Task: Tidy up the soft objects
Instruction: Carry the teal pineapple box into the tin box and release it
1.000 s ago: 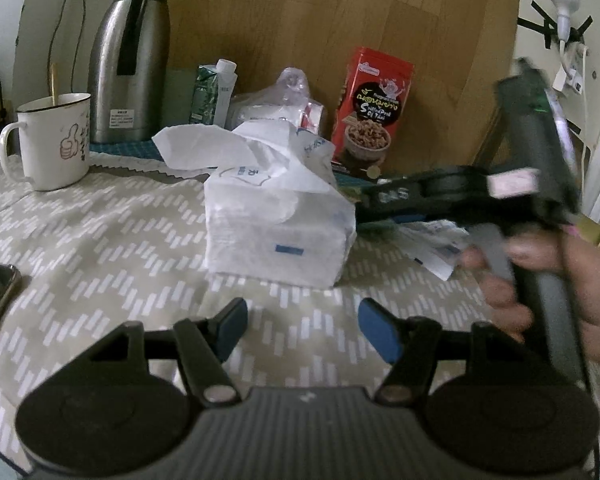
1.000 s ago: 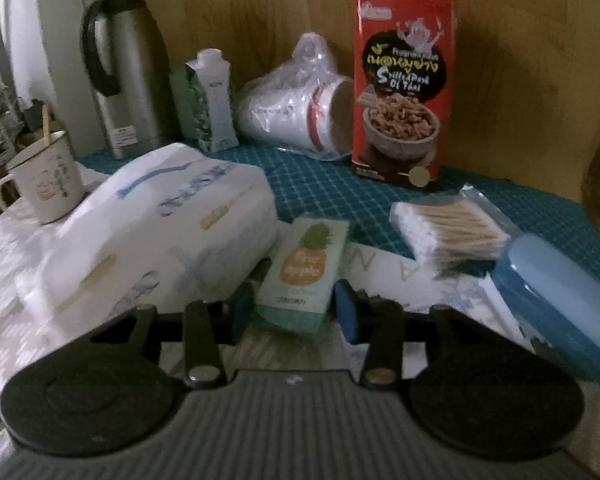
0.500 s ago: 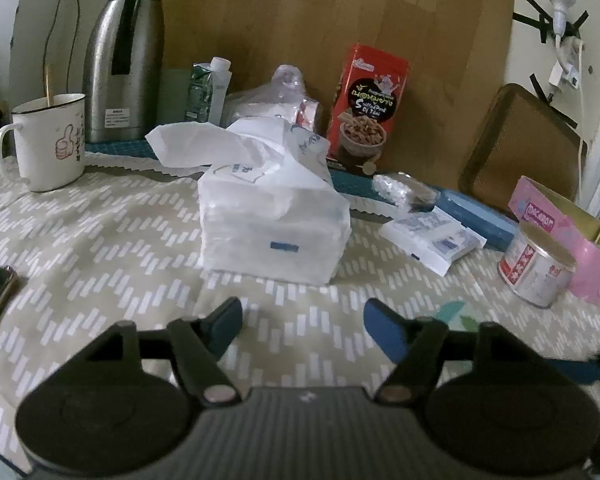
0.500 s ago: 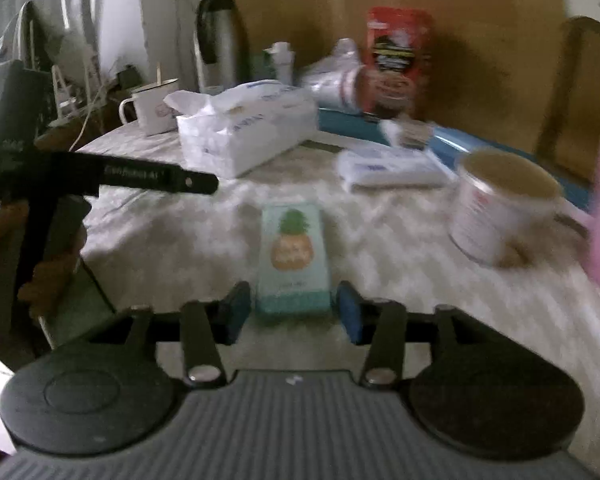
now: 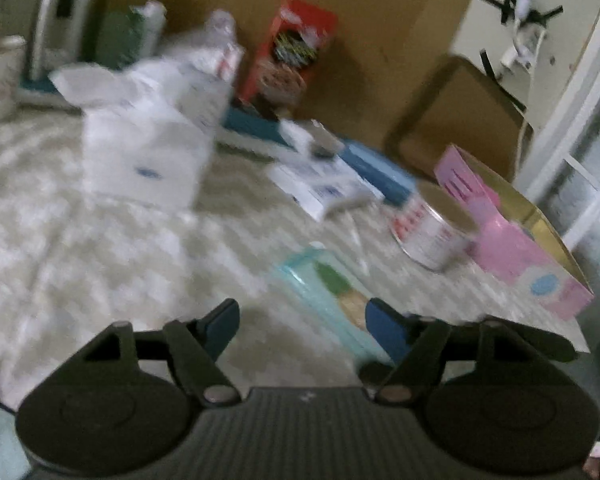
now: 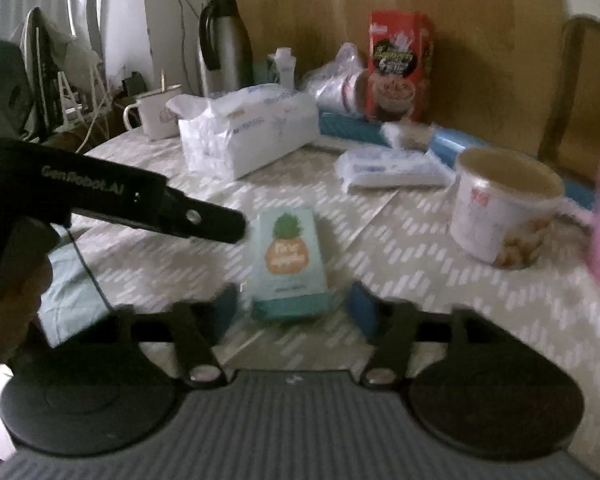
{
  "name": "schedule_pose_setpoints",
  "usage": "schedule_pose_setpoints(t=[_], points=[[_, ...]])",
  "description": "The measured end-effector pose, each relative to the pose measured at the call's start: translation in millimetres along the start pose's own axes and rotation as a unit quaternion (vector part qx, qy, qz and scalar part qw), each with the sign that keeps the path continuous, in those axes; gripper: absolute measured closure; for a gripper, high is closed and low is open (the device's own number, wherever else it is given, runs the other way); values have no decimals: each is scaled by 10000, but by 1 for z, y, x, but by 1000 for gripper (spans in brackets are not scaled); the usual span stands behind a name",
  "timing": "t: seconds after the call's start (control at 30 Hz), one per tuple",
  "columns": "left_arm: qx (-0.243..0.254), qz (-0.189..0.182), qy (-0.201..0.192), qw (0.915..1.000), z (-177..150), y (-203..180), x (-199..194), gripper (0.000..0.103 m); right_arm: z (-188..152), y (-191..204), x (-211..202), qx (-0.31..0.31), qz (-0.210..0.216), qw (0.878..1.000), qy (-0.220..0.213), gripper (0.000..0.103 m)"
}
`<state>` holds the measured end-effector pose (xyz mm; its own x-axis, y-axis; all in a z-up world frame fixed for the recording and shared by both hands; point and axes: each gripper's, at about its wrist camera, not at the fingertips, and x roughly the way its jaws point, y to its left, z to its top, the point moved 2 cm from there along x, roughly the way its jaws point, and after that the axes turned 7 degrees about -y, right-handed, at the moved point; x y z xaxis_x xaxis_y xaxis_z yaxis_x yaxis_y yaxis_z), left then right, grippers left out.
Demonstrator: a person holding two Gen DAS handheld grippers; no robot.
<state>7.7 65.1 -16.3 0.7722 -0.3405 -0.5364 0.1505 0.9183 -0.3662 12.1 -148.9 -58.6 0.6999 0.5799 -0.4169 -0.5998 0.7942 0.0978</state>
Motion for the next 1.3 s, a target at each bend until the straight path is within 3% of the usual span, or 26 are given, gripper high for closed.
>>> schedule_pose_setpoints(t=[0.03, 0.17, 0.27, 0.53, 0.8, 1.03, 1.2, 1.3], points=[[-38, -55, 107, 9999, -1, -3, 4, 33, 0, 2, 0, 9, -16, 10000, 13, 59], [-90, -112, 220, 9997, -6, -13, 8, 50, -4, 5, -11, 603, 332, 9976, 31, 59], [-161, -68, 216, 9996, -10, -16, 7, 65, -9, 13, -16, 618, 261, 9977, -75, 59], [-205, -28, 132, 9997, -7, -25, 3, 73, -9, 6, -28, 806, 95, 9962, -325, 60], [497, -485, -96, 9975, 23, -95, 18, 74, 3, -28, -73, 825, -709, 9869, -1193, 60], [1344, -1165, -275, 9837, 45, -202, 68, 74, 14, -100, -124, 929, -1693, 9639, -1834, 60], [1805, -1530, -295, 9712, 51, -275, 116, 72, 16, -158, -141, 1026, -2303, 9465, -2014, 59], [2173, -1329, -302, 9666, 43, -304, 142, 69, 15, -196, -127, 1140, -2673, 9396, -1807, 59]])
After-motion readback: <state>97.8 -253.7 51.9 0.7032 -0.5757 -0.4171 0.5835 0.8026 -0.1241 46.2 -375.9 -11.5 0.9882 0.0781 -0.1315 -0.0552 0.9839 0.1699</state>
